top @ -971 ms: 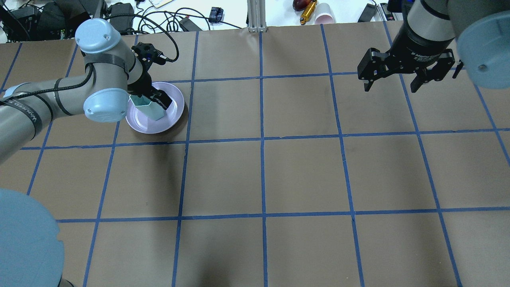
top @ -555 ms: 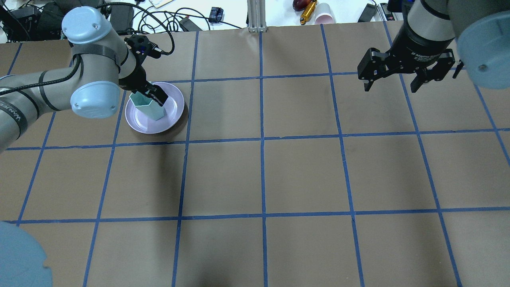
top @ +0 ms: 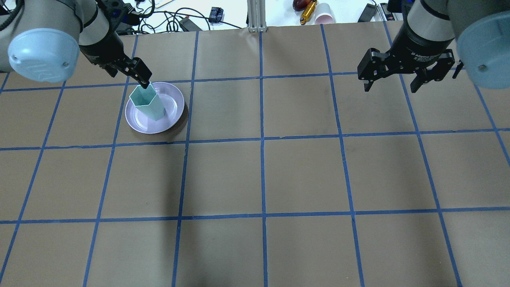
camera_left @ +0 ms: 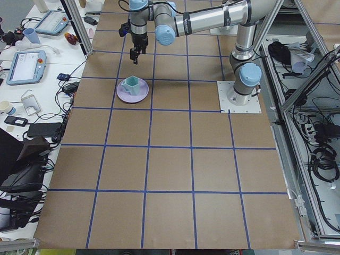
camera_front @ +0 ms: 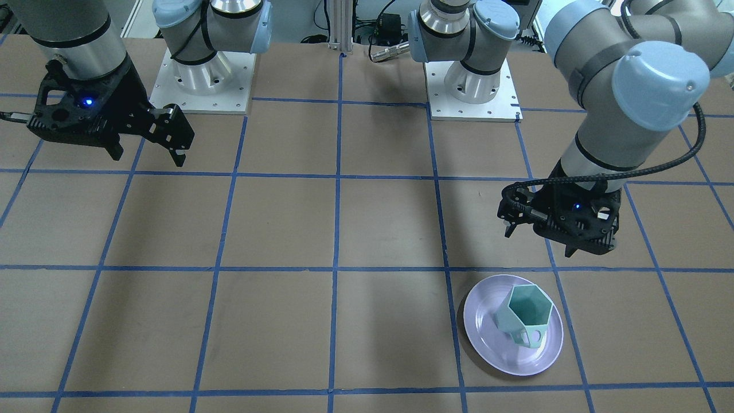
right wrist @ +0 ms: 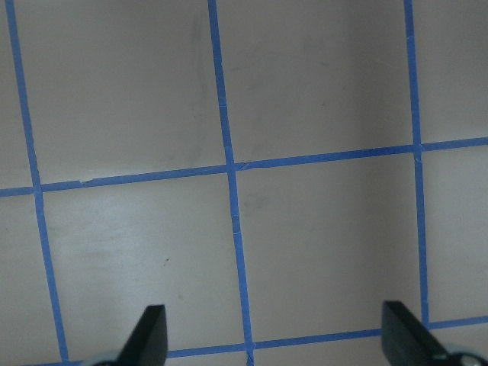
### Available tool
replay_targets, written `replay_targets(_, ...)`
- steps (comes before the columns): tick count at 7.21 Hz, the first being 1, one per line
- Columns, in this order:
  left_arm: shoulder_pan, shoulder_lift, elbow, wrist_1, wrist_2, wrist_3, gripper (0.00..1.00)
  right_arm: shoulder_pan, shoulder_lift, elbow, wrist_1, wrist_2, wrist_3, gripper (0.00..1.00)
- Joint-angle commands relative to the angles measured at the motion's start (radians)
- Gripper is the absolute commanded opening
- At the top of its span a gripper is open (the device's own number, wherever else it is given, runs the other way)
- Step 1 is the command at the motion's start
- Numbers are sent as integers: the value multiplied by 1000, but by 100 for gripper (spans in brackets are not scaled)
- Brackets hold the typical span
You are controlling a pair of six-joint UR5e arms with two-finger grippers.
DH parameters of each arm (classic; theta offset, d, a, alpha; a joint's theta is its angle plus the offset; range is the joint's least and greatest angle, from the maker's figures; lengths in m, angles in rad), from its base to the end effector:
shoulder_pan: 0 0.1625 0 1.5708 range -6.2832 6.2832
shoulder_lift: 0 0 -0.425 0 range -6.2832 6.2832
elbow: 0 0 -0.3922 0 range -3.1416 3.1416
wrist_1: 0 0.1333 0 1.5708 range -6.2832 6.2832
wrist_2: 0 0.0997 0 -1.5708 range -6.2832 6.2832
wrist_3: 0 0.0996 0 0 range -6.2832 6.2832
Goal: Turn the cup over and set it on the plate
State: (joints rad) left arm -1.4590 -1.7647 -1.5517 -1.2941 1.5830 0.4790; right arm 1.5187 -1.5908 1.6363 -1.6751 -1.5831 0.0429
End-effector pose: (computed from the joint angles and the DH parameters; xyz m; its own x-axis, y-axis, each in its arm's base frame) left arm -0.0668 -0.5886 0.4224 -0.9329 0.3555 -0.0577 0.3594 0.9293 -0.0847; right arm 0.1064 -0.4949 0.4760 -0.9954 0.0955 0.0098 0.0948 0.9937 -0.0592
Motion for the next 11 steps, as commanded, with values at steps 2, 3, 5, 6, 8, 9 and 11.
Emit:
replay_targets(2,-14,40,60,-71,-40,-257,100,0,0,-1,0,0,0,100)
replay_targets(3,-9,42,99,-121,-46,-302,100,0,0,0,0,0,0,100)
replay_targets(5,-14,31,180,-268,-41,-333,100,0,0,0,0,0,0,100)
replay_targets(6,-33,27,188,-272,-40,-345,100,0,0,0,0,0,0,100)
replay_targets(8,-119,39,165,-335,41,-347,100,0,0,0,0,0,0,100)
replay_targets(9,-122,50,144,-335,32,-335,100,0,0,0,0,0,0,100)
replay_targets(11,-120,74,108,-333,22,-336,95,0,-1,0,0,0,0,100)
